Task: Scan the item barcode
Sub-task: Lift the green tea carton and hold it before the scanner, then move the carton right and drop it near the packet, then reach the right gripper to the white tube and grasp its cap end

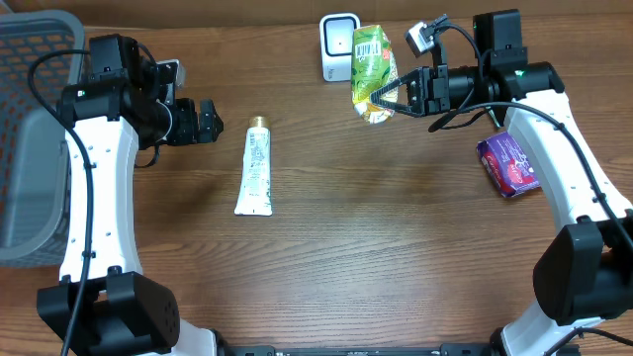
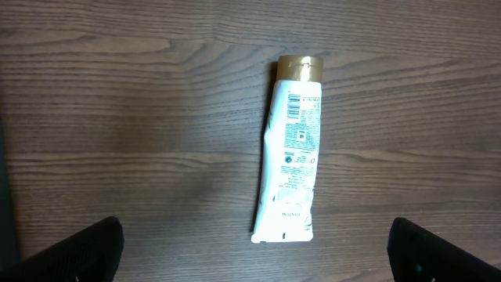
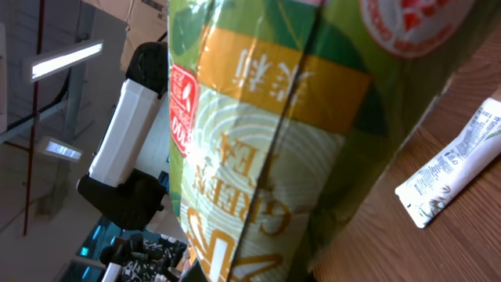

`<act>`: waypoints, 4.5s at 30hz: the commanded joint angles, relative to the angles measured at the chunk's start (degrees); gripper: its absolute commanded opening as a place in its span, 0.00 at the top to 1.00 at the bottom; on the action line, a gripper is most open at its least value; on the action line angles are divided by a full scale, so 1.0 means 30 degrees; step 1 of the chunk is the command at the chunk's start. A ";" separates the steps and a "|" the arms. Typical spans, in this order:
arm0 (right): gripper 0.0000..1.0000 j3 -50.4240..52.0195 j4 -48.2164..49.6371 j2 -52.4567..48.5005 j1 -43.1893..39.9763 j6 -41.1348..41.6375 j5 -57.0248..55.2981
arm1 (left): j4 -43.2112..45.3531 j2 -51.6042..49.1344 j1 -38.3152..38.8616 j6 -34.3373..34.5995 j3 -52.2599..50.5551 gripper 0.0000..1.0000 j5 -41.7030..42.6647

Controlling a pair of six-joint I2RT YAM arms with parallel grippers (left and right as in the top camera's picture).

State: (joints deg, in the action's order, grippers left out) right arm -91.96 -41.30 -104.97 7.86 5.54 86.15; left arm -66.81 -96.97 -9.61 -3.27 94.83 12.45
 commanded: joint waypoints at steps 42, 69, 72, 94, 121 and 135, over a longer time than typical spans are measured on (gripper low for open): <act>0.96 -0.9100 0.7978 -0.8153 0.7220 -1.9402 -4.3852 | 0.0000 0.0612 -0.0022 0.0240 -0.0022 0.00 0.0168; 0.96 -0.9100 1.2109 -1.2458 0.6980 -2.4370 -4.4712 | 0.0000 0.0612 -0.0036 0.0233 -0.0022 0.00 0.0168; 0.96 -0.9100 1.2094 -1.2458 0.6965 -2.4363 -4.4712 | 0.0000 0.0612 -0.0036 0.0233 -0.0022 0.00 0.0168; 0.96 -0.9100 -0.3468 -0.1035 0.4153 -0.2404 -3.3259 | -0.0007 0.0612 -0.0029 0.0233 -0.0022 0.00 0.0168; 0.46 -0.3614 -0.4699 -0.4277 -0.4452 1.2779 -2.7693 | 0.0000 0.0612 -0.0029 0.0233 -0.0022 0.00 0.0168; 0.23 -0.4947 -0.6535 -0.2251 0.1144 0.6120 -2.0334 | 0.0000 0.0612 -0.0036 0.0233 -0.0022 0.00 0.0168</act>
State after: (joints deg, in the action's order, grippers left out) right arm -106.06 -61.23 -112.38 3.75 27.94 18.98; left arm -66.83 -96.97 -9.61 -3.27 94.83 12.45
